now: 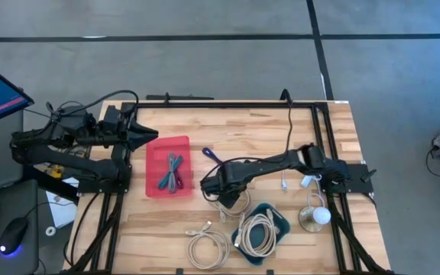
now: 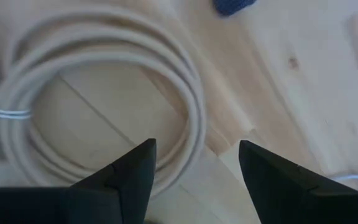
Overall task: Pick & Place USB Port
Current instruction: Put the white HDMI cable into the blue bin
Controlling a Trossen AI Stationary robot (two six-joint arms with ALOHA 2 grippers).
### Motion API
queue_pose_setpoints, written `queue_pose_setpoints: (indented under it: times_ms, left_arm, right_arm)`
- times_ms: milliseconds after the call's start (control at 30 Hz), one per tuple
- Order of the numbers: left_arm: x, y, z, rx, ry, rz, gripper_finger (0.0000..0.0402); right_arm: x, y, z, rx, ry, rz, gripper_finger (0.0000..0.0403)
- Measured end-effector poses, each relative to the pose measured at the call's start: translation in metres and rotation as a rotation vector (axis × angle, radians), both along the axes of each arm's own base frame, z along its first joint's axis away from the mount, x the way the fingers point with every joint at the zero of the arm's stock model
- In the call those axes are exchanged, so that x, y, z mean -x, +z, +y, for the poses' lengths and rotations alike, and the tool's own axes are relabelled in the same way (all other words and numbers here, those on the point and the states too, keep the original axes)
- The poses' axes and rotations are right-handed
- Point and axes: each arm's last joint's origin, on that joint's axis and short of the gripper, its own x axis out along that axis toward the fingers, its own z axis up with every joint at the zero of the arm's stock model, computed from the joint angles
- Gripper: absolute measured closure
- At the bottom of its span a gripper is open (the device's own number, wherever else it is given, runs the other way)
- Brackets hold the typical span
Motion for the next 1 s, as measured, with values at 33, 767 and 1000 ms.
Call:
queue_pose_setpoints:
  times_ms: [33, 767, 1000]
  left_arm:
    - [0.000, 0.000, 0.000, 0.000, 0.000, 0.000, 0.0358]
    - [0.000, 0.000, 0.000, -0.002, 0.000, 0.002, 0.0358]
    - [0.000, 0.000, 0.000, -0.002, 0.000, 0.002, 0.0358]
  right_arm:
    - [-0.001, -0.006, -0.001, -0.004, 0.004, 0.016, 0.0182]
    - [-0.013, -0.059, -0.009, -0.034, 0.153, 0.152, 0.0383]
    - [-0.006, -0.046, -0.013, 0.039, 0.176, 0.190, 0.0382]
